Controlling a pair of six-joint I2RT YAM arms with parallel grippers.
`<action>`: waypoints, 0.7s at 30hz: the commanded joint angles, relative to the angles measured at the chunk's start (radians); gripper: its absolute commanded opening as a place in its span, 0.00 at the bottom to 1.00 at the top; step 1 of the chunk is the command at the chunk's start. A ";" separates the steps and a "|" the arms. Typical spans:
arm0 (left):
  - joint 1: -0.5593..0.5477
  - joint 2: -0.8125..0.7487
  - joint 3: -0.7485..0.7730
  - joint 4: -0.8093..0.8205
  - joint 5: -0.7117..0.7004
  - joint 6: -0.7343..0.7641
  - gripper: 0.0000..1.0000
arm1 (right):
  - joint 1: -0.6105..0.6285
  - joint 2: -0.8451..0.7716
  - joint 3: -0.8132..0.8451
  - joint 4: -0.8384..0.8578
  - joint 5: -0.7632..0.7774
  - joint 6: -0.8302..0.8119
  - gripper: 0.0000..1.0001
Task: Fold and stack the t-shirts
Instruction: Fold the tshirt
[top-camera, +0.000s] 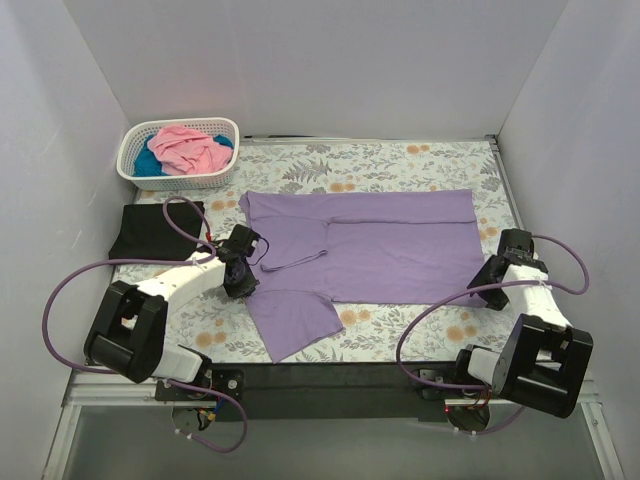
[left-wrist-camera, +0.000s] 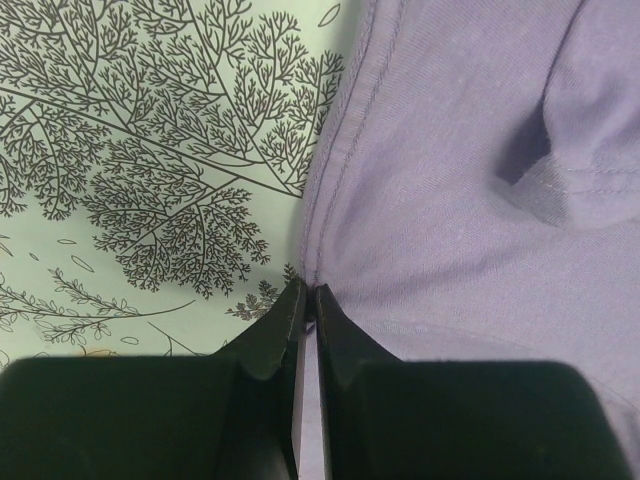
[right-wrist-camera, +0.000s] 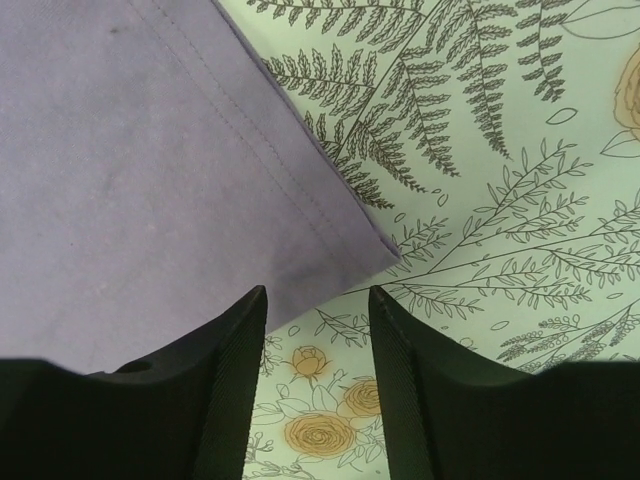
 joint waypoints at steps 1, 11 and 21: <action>-0.012 0.027 -0.026 -0.001 -0.009 0.004 0.00 | -0.017 0.025 0.048 -0.001 -0.034 0.020 0.50; -0.014 0.027 -0.024 -0.005 -0.016 0.010 0.00 | -0.046 0.077 0.031 0.014 -0.036 0.018 0.36; -0.014 0.016 -0.023 -0.011 -0.027 0.007 0.00 | -0.066 0.122 -0.020 0.057 -0.048 0.028 0.30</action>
